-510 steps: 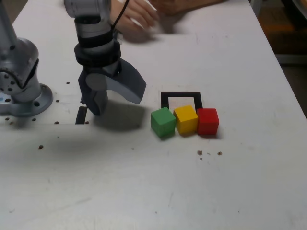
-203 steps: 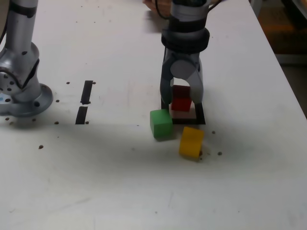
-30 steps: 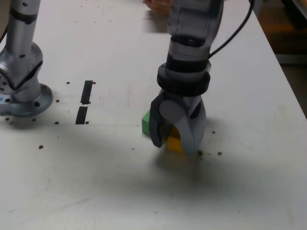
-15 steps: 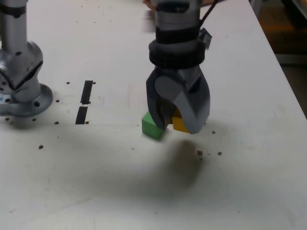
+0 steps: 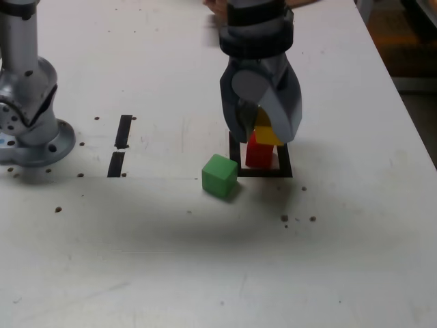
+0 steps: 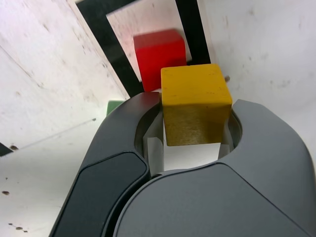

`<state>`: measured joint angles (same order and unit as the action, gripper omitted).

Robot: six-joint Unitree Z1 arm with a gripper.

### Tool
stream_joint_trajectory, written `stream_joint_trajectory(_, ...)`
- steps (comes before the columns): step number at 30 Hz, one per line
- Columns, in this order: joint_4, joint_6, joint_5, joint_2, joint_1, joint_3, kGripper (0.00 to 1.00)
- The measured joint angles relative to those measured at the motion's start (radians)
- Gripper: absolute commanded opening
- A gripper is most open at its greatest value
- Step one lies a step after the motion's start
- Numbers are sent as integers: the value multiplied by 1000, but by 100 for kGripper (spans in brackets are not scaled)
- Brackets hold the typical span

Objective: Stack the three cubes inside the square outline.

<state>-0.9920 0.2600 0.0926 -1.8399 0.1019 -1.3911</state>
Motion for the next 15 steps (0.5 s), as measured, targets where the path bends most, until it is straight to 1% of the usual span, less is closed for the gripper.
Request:
stream_joint_trajectory(4, 0, 31, 0, -20, -35, -1, 5)
stream_joint_trajectory(10, 0, 43, -1, -35, -50, -1, 8)
stream_joint_trajectory(15, 0, 43, 1, -39, -51, 2, 15)
